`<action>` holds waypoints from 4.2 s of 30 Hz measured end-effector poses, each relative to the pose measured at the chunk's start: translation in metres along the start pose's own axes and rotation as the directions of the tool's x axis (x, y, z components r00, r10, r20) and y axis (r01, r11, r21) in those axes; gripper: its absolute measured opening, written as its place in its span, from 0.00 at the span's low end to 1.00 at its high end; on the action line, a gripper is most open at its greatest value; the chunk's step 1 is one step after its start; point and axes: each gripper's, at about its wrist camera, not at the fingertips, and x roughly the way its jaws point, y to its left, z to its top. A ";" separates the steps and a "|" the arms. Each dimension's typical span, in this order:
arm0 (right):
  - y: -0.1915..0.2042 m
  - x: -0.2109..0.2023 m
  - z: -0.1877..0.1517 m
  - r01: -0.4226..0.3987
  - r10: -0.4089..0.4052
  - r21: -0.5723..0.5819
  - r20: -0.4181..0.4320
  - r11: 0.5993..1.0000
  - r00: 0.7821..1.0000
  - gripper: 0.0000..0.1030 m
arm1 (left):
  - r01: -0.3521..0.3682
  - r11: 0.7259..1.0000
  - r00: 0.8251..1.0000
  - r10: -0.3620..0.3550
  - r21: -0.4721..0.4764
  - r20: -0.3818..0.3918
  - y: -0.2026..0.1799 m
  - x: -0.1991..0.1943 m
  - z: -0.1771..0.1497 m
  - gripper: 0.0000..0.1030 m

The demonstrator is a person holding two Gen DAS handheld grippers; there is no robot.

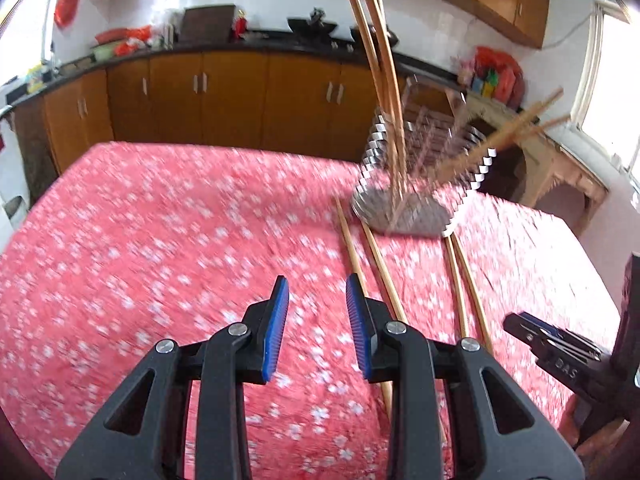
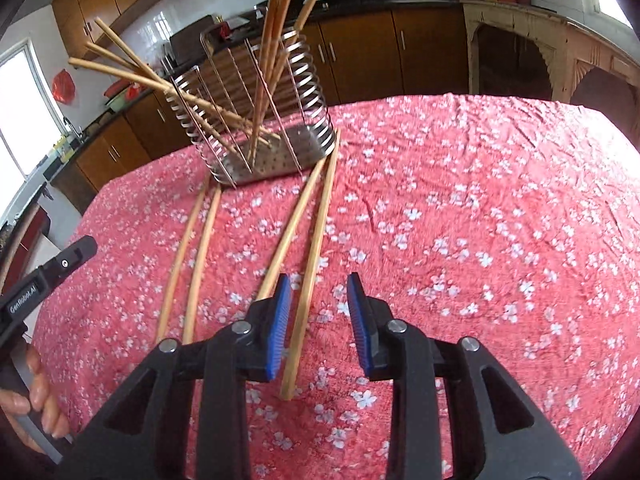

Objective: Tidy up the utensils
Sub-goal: 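Close the right tool on a loose chopstick while the left tool moves to another, then close the left tool on a loose chopstick, then lift both held chopsticks upright and lower them into the wire holder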

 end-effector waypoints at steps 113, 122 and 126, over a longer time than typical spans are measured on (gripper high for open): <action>-0.029 -0.108 0.033 0.150 -0.146 0.014 0.355 0.989 0.923 0.08 | 0.006 0.998 0.988 -0.016 0.061 0.155 0.032 -0.048 0.024 0.07; -0.012 -0.142 0.046 0.090 -0.071 -0.021 0.451 0.996 0.890 0.08 | 0.029 0.999 0.966 -0.036 0.032 0.256 0.033 -0.077 0.043 0.07; -0.010 -0.150 0.054 0.053 -0.040 -0.015 0.463 0.998 0.885 0.08 | 0.022 0.999 0.959 -0.029 0.028 0.281 0.032 -0.083 0.050 0.07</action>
